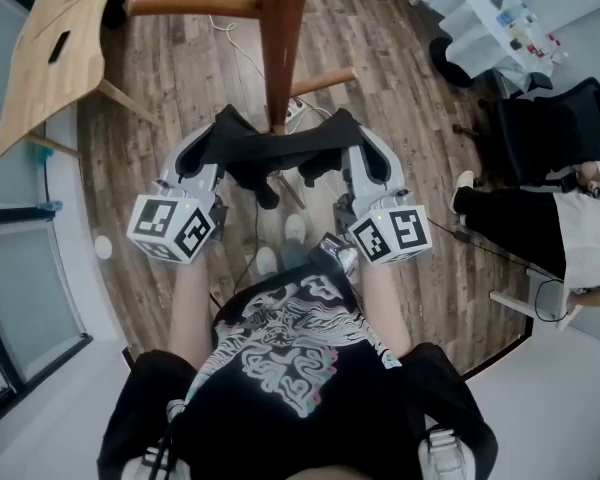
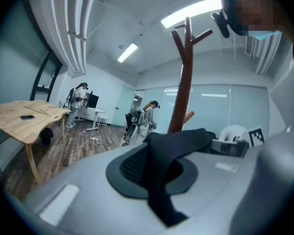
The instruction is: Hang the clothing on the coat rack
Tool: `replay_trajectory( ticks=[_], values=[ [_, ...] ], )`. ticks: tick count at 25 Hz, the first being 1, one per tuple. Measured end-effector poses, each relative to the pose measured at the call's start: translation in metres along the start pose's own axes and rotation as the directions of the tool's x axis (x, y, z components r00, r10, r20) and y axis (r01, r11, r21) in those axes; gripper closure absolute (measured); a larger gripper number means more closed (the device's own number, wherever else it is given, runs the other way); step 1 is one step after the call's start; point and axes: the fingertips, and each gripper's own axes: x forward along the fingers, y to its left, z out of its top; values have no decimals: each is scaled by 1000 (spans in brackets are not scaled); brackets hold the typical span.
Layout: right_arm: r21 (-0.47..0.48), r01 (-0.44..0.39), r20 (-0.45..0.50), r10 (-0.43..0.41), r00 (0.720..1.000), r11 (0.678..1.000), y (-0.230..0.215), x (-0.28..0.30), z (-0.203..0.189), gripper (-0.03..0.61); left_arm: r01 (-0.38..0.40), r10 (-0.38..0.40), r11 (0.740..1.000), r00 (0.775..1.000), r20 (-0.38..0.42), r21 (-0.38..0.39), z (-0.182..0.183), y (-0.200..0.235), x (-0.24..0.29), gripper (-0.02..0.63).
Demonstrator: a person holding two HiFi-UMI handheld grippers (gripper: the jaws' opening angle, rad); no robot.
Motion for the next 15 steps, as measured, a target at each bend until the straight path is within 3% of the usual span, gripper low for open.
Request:
replay_trajectory(
  ticks=[10, 15],
  values=[
    [19, -2, -39, 3, 999, 1000, -8, 22, -21, 566, 5, -6, 1000, 999, -51, -30, -14, 18, 17, 604],
    [-39, 7, -122, -12, 993, 999, -18, 29, -50, 566, 1, -6, 999, 994, -105, -50, -34, 22, 29, 605]
  ],
)
